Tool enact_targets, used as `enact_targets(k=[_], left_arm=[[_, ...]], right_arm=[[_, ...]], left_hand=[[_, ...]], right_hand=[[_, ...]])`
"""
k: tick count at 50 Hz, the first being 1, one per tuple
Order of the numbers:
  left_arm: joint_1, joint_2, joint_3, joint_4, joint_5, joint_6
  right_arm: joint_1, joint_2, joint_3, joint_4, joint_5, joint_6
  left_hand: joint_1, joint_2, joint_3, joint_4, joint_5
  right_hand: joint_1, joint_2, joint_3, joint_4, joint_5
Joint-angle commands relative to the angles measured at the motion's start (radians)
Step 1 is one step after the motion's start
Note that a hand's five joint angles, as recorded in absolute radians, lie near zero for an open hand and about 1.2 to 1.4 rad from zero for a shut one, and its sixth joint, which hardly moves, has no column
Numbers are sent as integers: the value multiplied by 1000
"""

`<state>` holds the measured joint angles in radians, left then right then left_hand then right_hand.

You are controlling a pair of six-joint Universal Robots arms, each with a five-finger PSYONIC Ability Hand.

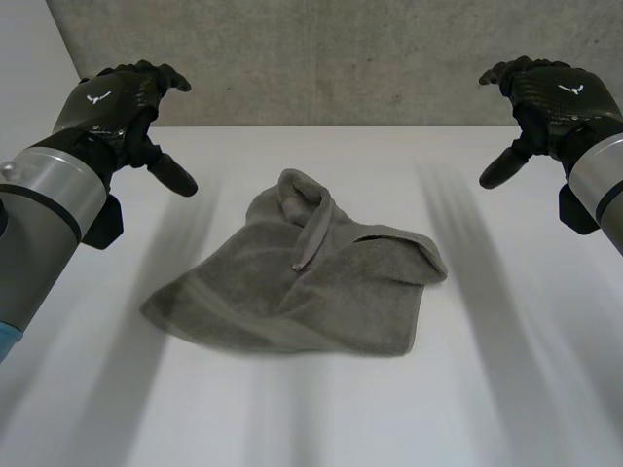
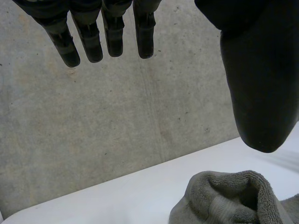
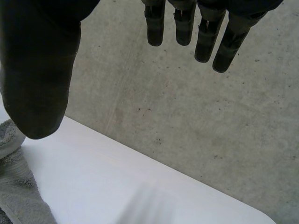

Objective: Fold the towel.

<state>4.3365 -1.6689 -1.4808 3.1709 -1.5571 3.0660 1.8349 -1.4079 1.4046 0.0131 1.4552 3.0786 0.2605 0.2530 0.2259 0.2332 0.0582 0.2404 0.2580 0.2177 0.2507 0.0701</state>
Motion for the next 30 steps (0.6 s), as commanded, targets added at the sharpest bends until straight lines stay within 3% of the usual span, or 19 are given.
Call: enact_targets(k=[1,8,10,11,13,16,18,21,30], left_arm=[[-6,1,-1,0,2,-1],[-12,8,-21,0,11,0],[-15,8,-36,1,18,0],[-15,8,-36,1,19,0],[-41,0,-88,17,34,2],[-75,-17,-134,53,58,5],[-89,-37,-162,75,69,5],[-110,-95,-202,109,80,16],[-159,-259,-225,139,75,128]], right_arm=[[0,3,-4,1,10,0],[6,-2,2,-5,-27,-6],[23,4,8,-21,-114,-41],[23,4,8,-21,-114,-41],[21,36,23,-33,-256,-140],[21,72,36,-32,-329,-215],[29,130,51,-22,-415,-389],[33,190,54,-10,-412,-527],[73,334,24,-28,-366,-646]], left_hand=[[-71,-63,-51,-59,-43],[-62,-54,-51,-59,-34],[-59,-51,-51,-59,-31],[-59,-51,-51,-59,-31],[-56,-48,-51,-59,-28],[-47,-39,-51,-59,-19],[-44,-37,-51,-59,-16],[-44,-37,-51,-59,-16],[-62,-54,-51,-59,-34]], right_hand=[[-66,-83,-43,-76,-70],[-66,-83,-43,-76,-70],[-66,-83,-43,-76,-70],[-66,-83,-43,-76,-70],[-66,-83,-43,-76,-70],[-66,-83,-43,-76,-70],[-66,-83,-43,-76,-70],[-66,-83,-43,-76,-70],[-66,-83,-43,-76,-70]])
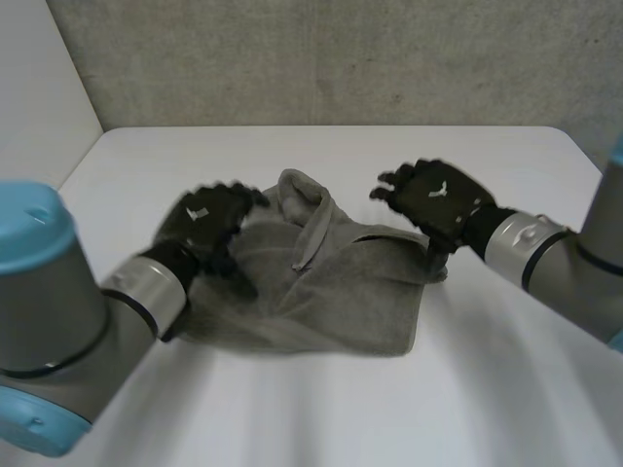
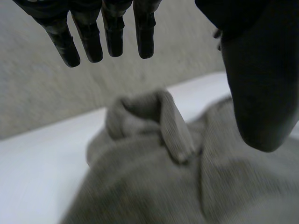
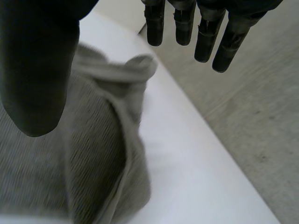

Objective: Fold the towel.

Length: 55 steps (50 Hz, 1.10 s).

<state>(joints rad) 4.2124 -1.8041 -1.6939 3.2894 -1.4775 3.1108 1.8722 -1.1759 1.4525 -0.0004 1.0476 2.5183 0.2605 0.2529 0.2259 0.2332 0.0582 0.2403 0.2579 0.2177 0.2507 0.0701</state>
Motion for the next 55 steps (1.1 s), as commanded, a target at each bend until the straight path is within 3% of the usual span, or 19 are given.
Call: enact_targets(k=[1,11,16,17,18,19,21,22,23,24,32,35,37,41,49,50,51,52,55], left_arm=[[-41,-153,-10,24,-6,98],[-84,-251,5,44,-6,118],[-100,-293,28,45,-9,118],[-100,-293,28,45,-9,118],[-101,-303,36,44,-15,120],[-101,-304,36,44,-15,120],[-106,-316,56,42,-38,120],[-106,-316,56,42,-38,120],[-106,-308,60,44,-52,120],[-104,-302,65,45,-62,118],[-78,-174,65,107,-63,117],[-54,-124,65,125,-60,117],[-42,-103,65,130,-58,115],[-14,-78,72,133,-46,117],[152,-87,77,133,49,118],[179,-92,79,134,69,118],[204,-103,82,136,94,120],[204,-103,82,136,94,120],[238,-153,106,138,135,133]], right_arm=[[44,125,-35,-29,45,-98],[56,266,-99,-112,57,-124],[54,309,-142,-115,94,-125],[54,321,-150,-115,107,-124],[54,332,-156,-115,114,-124],[54,332,-156,-115,114,-124],[54,344,-162,-113,117,-122],[54,344,-162,-113,117,-122],[48,343,-162,-112,120,-118],[48,343,-162,-112,120,-118],[2,163,-76,-84,127,-29],[-41,58,-21,-61,129,97],[-74,-49,26,-30,127,264],[-99,-134,80,-10,109,409],[-84,-182,206,-7,66,564],[-62,-176,221,-4,49,573],[-62,-176,221,-4,49,573],[-21,-163,226,2,34,577],[54,-116,209,3,29,568]], left_hand=[[-65,-57,-51,-59,-37],[-68,-60,-51,-59,-40],[-9,-2,-51,-59,19],[-9,-1,-51,-59,19],[96,103,-51,-59,124],[97,104,-51,-59,125],[613,621,-51,-59,641],[617,624,-51,-59,644],[907,915,-51,-59,935],[1134,1141,-51,-59,1161],[1136,1143,-51,-59,1164],[1136,1143,-51,-59,1164],[1136,1143,-51,-59,1164],[1136,1143,-51,-59,1164],[1136,1143,-51,-59,1164],[1136,1143,-51,-59,1164],[1136,1143,-51,-59,1164],[1136,1143,-51,-59,1164],[1136,1143,-51,-59,1164]], right_hand=[[-66,-83,-43,-76,-70],[-32,-50,-43,-76,-36],[135,118,-43,-76,131],[254,237,-43,-76,250],[418,401,-43,-76,414],[420,402,-43,-76,416],[943,925,-43,-76,939],[946,928,-43,-76,941],[1154,1136,-43,-76,1149],[1156,1138,-43,-76,1152],[1156,1138,-43,-76,1152],[1156,1138,-43,-76,1152],[1156,1138,-43,-76,1152],[1156,1138,-43,-76,1152],[1133,1116,-43,-76,1129],[657,639,-43,-76,652],[652,634,-43,-76,648],[216,198,-43,-76,212],[59,42,-43,-76,55]])
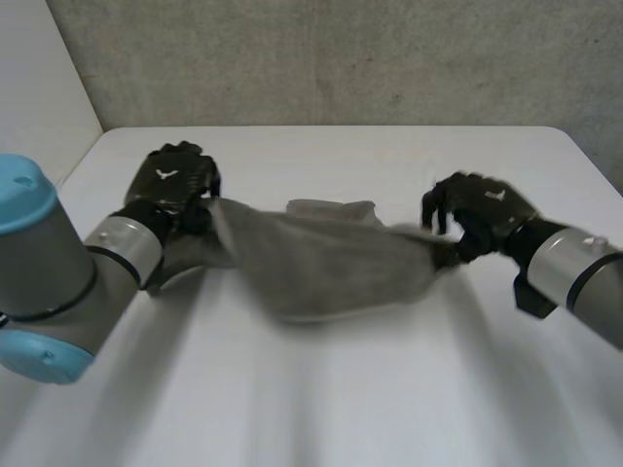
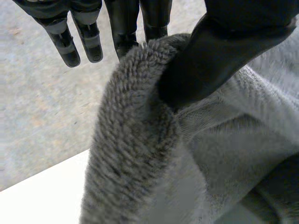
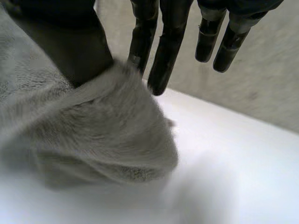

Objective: Fold the towel.

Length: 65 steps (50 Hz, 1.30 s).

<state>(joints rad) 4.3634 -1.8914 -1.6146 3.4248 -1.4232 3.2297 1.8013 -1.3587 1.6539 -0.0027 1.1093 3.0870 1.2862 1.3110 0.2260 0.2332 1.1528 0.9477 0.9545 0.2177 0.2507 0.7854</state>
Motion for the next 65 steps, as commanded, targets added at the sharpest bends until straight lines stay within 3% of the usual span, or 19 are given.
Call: enact_targets(k=[1,10,15,17,18,19,20,21,23,28,41,47,53,59,60,61,63,65], left_arm=[[94,-96,45,2,89,31],[186,-170,127,-9,89,151],[197,-167,128,-12,93,156],[196,-146,116,-18,96,154],[196,-146,116,-18,96,154],[194,-126,107,-31,98,154],[194,-126,107,-32,98,154],[193,-92,87,-53,99,157],[189,-60,64,-73,104,159],[182,29,-13,-94,119,163],[142,265,-284,-110,224,153],[116,279,-363,-111,217,151],[73,265,-416,-111,216,151],[58,218,-435,-95,187,153],[51,195,-429,-93,169,153],[51,195,-429,-93,168,153],[44,169,-421,-88,152,154],[35,118,-401,-67,126,157]], right_arm=[[133,81,-8,1,-32,-2],[104,87,-46,-17,-46,-19],[85,87,-28,-32,-62,-118],[81,87,-22,-43,-75,-164],[81,87,-22,-43,-75,-165],[76,89,-13,-52,-97,-216],[73,90,-10,-54,-123,-281],[73,90,-9,-54,-123,-281],[70,104,-22,-40,-167,-414],[84,133,-58,-11,-203,-563],[200,256,-175,23,-213,-766],[262,320,-172,26,-213,-965],[285,355,-166,27,-212,-1067],[299,391,-178,24,-200,-1128],[299,392,-184,23,-198,-1130],[299,392,-184,23,-198,-1130],[297,394,-207,23,-192,-1114],[297,394,-215,23,-184,-1105]], left_hand=[[110,85,-51,-59,69],[14,-11,-51,-59,-27],[-168,-193,-51,-59,-210],[-612,-637,-51,-59,-653],[-615,-640,-51,-59,-656],[-900,-924,-51,-59,-941],[-902,-927,-51,-59,-944],[-1097,-1122,-51,-59,-1138],[-1105,-1130,-51,-59,-1146],[-1105,-1130,-51,-59,-1146],[-1073,-1098,-51,-59,-1114],[-1061,-1086,-51,-59,-1102],[-1049,-1074,-51,-59,-1090],[-1046,-1071,-51,-59,-1087],[-1046,-1071,-51,-59,-1087],[-1046,-1071,-51,-59,-1087],[-1046,-1071,-51,-59,-1087],[-1049,-1074,-51,-59,-1090]], right_hand=[[-715,-722,-43,-76,-727],[-763,-770,-43,-76,-775],[-773,-780,-43,-76,-785],[-773,-780,-43,-76,-785],[-773,-780,-43,-76,-785],[-773,-780,-43,-76,-785],[-773,-780,-43,-76,-785],[-773,-780,-43,-76,-785],[-773,-780,-43,-76,-785],[-740,-746,-43,-76,-752],[-666,-673,-43,-76,-678],[-569,-576,-43,-76,-582],[-440,-447,-43,-76,-452],[-129,-136,-43,-76,-141],[31,24,-43,-76,19],[33,26,-43,-76,20],[340,333,-43,-76,327],[448,441,-43,-76,435]])
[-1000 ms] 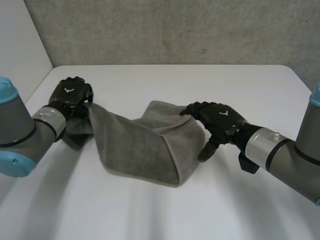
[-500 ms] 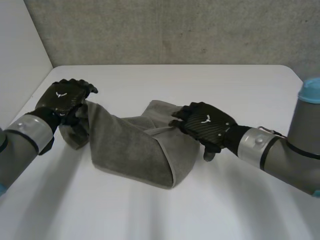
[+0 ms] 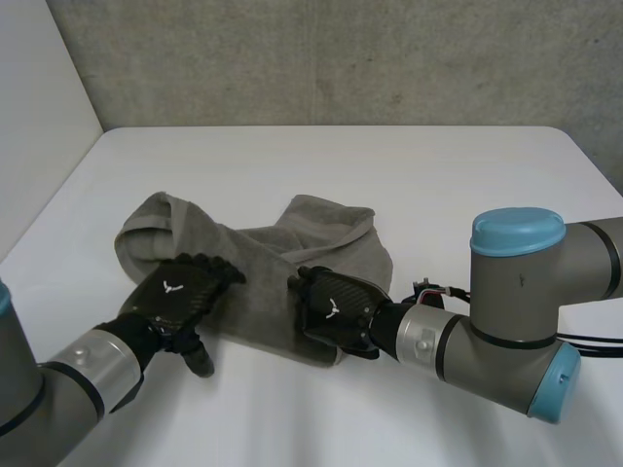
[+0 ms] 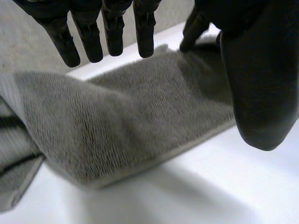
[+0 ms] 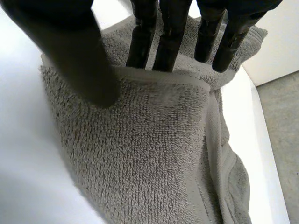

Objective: Fold the towel.

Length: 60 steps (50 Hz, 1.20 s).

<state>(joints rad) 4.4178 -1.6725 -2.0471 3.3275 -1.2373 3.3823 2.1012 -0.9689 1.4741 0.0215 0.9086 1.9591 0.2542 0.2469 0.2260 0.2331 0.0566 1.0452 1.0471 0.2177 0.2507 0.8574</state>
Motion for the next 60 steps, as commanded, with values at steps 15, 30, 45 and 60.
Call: enact_targets(k=[15,30,45,60], left_arm=[[-37,-266,139,87,-128,14],[-58,-371,268,141,-234,19],[-75,-372,324,147,-277,19],[-75,-155,257,119,-257,17]], right_arm=[[-18,-8,-107,-195,216,669],[-26,-28,-141,-186,421,865],[-79,-73,-81,-137,391,854],[-142,-111,54,-41,130,676]], left_hand=[[-29,-22,-51,-59,-6],[44,51,-51,-59,67],[1142,1149,-51,-59,1165],[1142,1149,-51,-59,1165]], right_hand=[[351,349,-43,-76,364],[351,349,-43,-76,364],[351,349,-43,-76,364],[351,349,-43,-76,364]])
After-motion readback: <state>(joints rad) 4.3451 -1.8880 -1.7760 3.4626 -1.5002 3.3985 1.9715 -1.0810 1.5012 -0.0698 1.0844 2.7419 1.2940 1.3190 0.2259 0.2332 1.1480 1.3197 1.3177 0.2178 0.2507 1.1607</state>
